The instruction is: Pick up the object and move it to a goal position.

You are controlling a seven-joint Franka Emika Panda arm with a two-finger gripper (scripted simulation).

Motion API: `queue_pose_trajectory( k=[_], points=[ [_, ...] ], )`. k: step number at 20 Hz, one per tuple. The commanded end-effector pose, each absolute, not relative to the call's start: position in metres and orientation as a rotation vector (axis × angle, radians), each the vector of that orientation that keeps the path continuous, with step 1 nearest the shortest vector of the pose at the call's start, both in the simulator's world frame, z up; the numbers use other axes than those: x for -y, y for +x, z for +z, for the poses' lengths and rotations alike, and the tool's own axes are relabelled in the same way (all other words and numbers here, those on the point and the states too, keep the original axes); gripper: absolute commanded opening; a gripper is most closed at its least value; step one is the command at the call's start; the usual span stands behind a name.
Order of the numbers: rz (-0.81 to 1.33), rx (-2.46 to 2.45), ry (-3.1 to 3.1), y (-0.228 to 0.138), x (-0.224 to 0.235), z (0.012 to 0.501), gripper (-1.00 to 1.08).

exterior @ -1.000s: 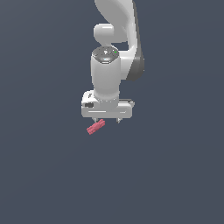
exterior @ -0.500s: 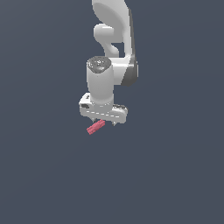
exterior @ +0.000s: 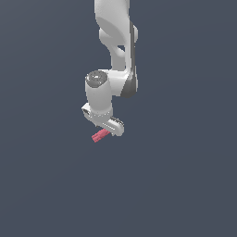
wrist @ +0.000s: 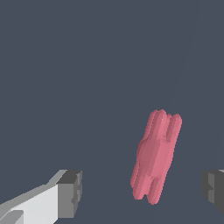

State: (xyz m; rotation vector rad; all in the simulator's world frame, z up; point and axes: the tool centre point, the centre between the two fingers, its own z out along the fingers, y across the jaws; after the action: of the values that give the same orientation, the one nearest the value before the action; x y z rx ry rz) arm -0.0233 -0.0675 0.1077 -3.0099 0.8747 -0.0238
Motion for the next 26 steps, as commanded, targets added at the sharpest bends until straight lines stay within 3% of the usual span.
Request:
queue_pose_trajectory(
  k=[1,12,26],
  points=[
    [-0.017,-0.995,-2.973,-0.03,0.074,0.098,1.0],
    [-0.001,-1.284,-2.867,-0.049,0.092,0.074,1.0],
    [0.0,-1.303,-2.859,-0.051,0.093,0.046,1.0]
  ],
)
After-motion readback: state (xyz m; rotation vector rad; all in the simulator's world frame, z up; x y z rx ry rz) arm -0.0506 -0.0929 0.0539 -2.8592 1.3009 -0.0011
